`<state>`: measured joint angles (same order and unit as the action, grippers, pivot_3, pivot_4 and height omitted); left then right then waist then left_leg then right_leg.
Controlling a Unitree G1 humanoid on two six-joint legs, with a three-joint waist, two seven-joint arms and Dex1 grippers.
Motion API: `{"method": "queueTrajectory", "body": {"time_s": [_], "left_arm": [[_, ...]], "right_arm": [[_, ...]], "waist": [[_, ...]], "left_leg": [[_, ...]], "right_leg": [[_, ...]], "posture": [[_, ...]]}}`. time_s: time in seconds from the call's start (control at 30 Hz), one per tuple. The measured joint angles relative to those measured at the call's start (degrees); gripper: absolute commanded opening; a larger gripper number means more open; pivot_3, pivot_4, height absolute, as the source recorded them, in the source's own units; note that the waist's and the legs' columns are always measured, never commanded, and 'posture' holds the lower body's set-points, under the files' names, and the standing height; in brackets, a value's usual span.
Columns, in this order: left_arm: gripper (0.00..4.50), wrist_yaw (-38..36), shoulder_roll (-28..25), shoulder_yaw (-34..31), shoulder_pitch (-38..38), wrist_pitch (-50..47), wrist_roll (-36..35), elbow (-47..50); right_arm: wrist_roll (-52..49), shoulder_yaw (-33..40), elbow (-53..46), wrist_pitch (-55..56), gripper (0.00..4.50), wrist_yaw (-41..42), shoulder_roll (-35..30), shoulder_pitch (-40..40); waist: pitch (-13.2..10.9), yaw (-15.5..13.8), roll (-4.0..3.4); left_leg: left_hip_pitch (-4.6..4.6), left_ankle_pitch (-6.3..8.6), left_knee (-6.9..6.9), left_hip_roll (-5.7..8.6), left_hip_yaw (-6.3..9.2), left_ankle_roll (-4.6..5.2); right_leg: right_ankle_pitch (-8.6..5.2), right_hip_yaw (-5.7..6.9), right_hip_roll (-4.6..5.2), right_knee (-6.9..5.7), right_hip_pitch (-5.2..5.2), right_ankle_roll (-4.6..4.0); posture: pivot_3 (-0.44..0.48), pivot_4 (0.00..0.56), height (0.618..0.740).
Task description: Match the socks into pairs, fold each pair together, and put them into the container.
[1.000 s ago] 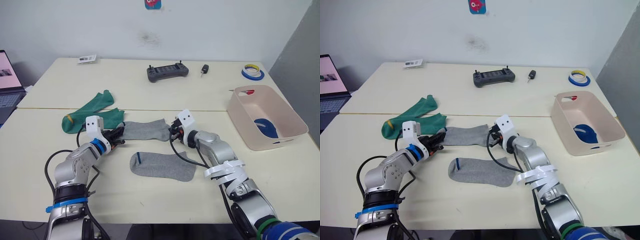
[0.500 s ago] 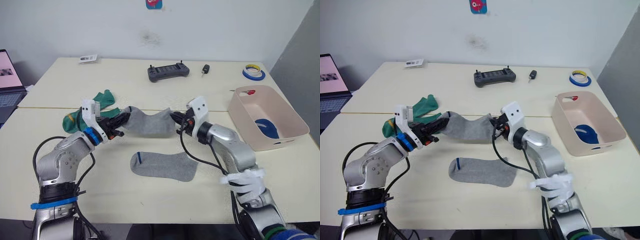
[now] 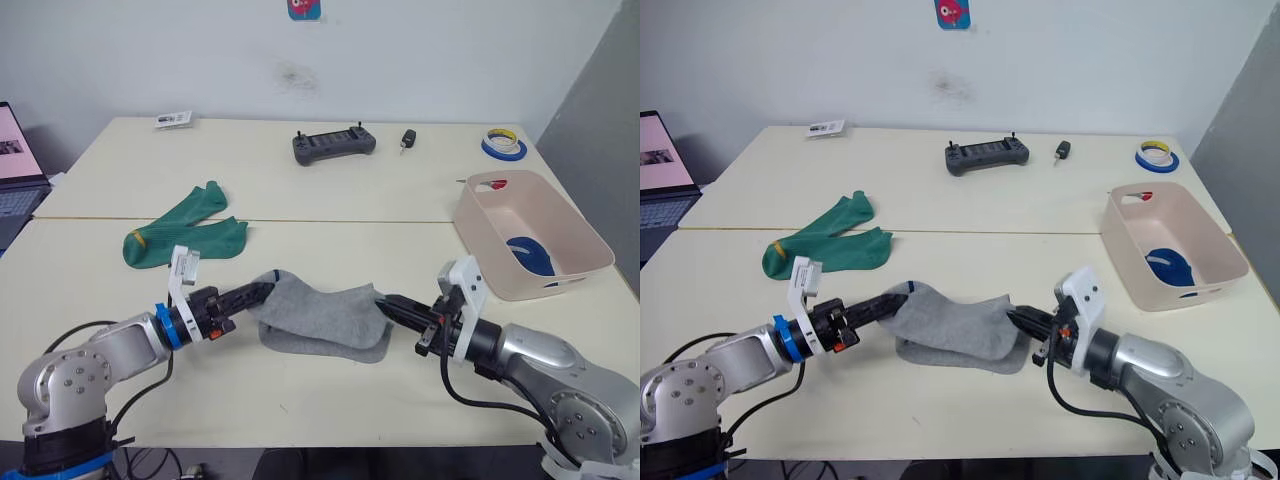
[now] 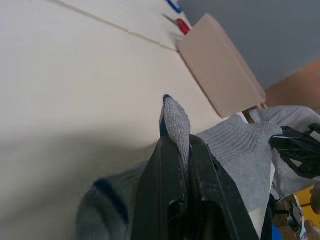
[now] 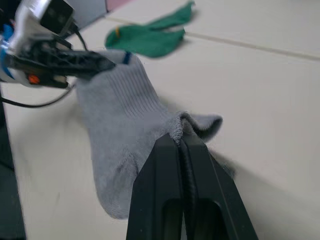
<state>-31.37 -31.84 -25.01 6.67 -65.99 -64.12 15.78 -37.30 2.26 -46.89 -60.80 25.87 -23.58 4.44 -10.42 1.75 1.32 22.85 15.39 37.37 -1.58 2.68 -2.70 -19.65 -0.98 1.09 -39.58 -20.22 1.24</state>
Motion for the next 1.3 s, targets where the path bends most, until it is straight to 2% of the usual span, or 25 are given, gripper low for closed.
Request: {"method": "queueTrajectory", "body": {"time_s": [0.17, 0.4, 0.77, 1.07, 1.3], "left_arm": [[0.01, -1.3, 2.4, 5.5, -5.1, 8.5, 7.9, -0.5], [0.01, -4.1, 2.1, 10.0, -7.5, 16.5, 16.1, -1.1], [0.01, -5.9, 0.5, 10.5, -8.9, 18.1, 17.6, 0.8], [0.01, -5.4, -0.1, 10.6, -9.5, 17.7, 17.0, 6.0], [0.01, -5.5, -0.3, 12.5, -13.4, 19.4, 20.3, 6.3]], "right_arm": [[9.1, -7.8, 3.9, 8.8, 0.00, -1.6, -2.7, -4.6], [14.8, -10.5, 8.7, 13.5, 0.00, -2.4, -3.7, -6.5], [17.0, -11.7, 9.1, 16.2, 0.00, -1.2, -4.9, -7.8], [17.0, -11.7, 8.8, 15.4, 0.00, -1.2, -4.5, -6.4], [17.7, -12.0, 8.9, 14.3, 0.00, -1.2, -4.9, -5.3]], "waist": [[0.0, -0.1, 0.01], [0.0, -0.1, 0.01], [0.0, -0.1, 0.01], [0.0, -0.1, 0.01], [0.0, -0.1, 0.01]], "left_leg": [[-0.03, -0.14, -0.35, 0.01, -0.04, -0.25], [-0.02, -0.17, -0.39, -0.01, -0.01, -0.30], [-0.02, -0.17, -0.39, -0.01, 0.00, -0.30], [-0.03, -0.17, -0.39, -0.02, 0.02, -0.30], [-0.03, -0.17, -0.39, -0.02, 0.04, -0.29]], "right_leg": [[0.00, -0.01, 0.01, 0.28, 0.00, 0.00], [0.01, 0.03, -0.02, 0.33, 0.02, -0.01], [0.01, 0.04, -0.01, 0.33, 0.03, -0.01], [0.01, 0.05, -0.01, 0.32, 0.04, -0.01], [0.02, 0.07, -0.02, 0.31, 0.05, -0.02]], "posture": [[0.000, 0.150, 0.740], [0.000, 0.150, 0.740], [0.000, 0.150, 0.740], [0.000, 0.150, 0.740], [0.000, 0.150, 0.740]]}}
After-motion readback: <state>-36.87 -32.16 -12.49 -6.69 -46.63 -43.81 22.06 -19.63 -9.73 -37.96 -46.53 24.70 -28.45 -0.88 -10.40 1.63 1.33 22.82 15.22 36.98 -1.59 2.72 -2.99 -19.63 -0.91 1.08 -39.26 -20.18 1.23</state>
